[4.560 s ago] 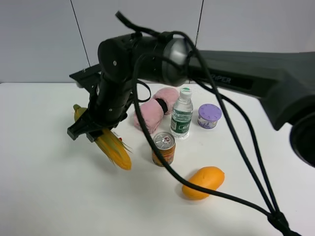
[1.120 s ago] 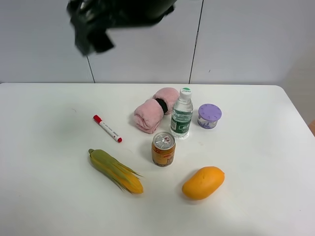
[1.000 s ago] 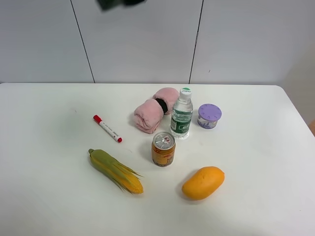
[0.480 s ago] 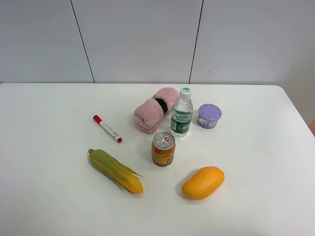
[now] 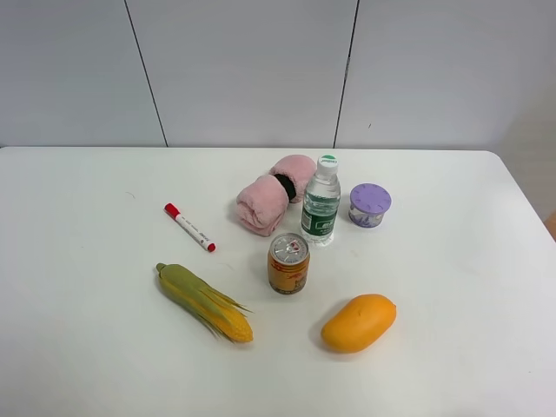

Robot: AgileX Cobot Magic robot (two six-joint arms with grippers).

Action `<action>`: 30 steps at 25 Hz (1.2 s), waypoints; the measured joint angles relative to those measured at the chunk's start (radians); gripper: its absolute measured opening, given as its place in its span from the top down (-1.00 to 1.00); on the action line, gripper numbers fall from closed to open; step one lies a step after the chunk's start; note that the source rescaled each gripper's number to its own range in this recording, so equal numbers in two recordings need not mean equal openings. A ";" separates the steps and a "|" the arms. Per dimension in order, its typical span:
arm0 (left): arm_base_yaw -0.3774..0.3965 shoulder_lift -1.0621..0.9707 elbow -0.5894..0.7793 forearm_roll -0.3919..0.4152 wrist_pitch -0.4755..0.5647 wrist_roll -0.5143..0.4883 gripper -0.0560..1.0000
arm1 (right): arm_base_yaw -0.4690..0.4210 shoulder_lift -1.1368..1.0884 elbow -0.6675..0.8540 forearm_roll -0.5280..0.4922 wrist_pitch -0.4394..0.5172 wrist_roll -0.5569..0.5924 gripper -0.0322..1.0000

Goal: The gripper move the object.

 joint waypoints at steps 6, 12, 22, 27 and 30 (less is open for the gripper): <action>0.000 0.000 0.000 0.000 0.000 0.000 -1.00 | -0.133 -0.254 0.334 0.009 0.000 -0.004 -0.91; 0.000 0.000 0.000 0.000 0.000 0.001 -1.00 | -0.175 -0.520 0.672 0.010 -0.039 0.014 -0.91; 0.000 0.000 0.000 0.000 0.000 0.001 -1.00 | -0.175 -0.735 0.978 0.013 -0.103 0.158 -0.91; 0.000 0.000 0.000 0.000 0.000 0.000 -1.00 | -0.142 -0.735 1.049 0.013 -0.099 0.173 -0.91; 0.000 0.000 0.000 0.000 0.000 0.000 -1.00 | -0.116 -0.735 1.088 0.013 -0.098 0.177 -0.91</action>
